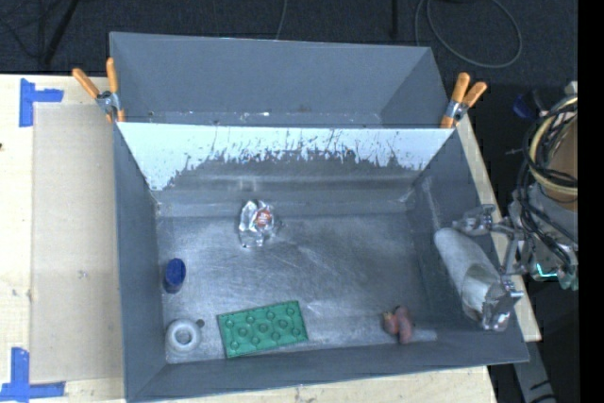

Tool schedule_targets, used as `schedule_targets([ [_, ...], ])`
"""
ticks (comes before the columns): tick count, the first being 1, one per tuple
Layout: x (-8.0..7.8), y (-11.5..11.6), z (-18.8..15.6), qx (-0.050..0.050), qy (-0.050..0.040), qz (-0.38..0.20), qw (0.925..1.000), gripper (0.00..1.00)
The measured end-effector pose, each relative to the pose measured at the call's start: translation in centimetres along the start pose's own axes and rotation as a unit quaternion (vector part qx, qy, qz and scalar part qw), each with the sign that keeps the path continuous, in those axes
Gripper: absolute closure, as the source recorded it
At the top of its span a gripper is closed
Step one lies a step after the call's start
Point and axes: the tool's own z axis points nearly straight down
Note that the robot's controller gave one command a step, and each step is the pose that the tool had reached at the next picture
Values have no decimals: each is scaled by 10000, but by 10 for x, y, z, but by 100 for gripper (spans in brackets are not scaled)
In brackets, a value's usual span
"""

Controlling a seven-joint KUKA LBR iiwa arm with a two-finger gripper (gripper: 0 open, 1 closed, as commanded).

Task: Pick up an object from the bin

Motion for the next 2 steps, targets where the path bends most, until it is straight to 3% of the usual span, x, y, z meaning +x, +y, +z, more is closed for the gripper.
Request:
schedule_targets([
  [1, -1, 0, -3, 14, -22, -24, 10000, 100],
  [2, -17, 18, 84, -44, -126, -1038, 9945, 100],
])
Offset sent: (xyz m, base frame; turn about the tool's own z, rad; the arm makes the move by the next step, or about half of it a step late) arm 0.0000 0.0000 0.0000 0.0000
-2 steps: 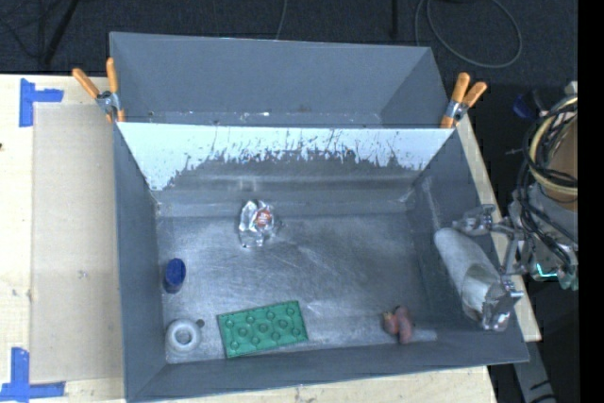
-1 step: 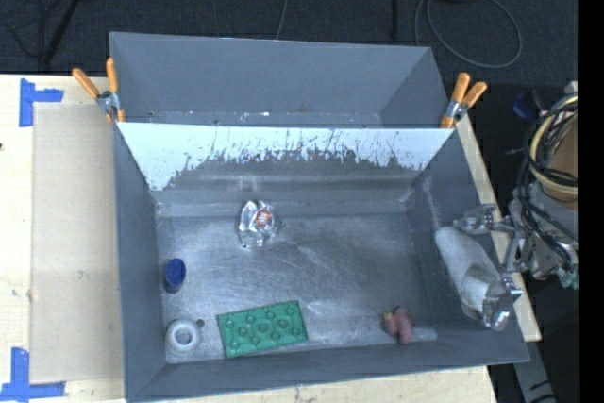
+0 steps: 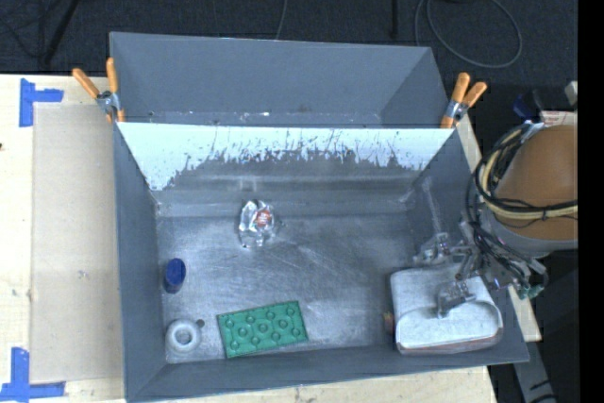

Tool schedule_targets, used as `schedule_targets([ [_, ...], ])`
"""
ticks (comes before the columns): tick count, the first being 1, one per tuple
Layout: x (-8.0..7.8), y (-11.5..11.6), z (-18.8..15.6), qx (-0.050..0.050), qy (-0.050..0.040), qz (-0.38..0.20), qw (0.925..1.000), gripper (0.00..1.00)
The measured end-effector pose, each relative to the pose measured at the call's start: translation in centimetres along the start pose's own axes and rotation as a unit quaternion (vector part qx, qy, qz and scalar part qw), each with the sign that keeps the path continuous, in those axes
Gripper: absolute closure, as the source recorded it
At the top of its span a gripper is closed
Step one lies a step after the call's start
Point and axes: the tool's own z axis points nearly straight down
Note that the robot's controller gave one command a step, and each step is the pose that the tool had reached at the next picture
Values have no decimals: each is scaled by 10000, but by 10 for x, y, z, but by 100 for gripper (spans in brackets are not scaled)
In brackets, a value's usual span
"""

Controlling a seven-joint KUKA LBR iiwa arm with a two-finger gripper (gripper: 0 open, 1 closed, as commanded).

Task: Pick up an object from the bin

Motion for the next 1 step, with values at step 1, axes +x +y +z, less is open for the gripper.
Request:
schedule_targets([
  [1, -19, 29, -97, 76, 74, 1685, 9856, 100],
])
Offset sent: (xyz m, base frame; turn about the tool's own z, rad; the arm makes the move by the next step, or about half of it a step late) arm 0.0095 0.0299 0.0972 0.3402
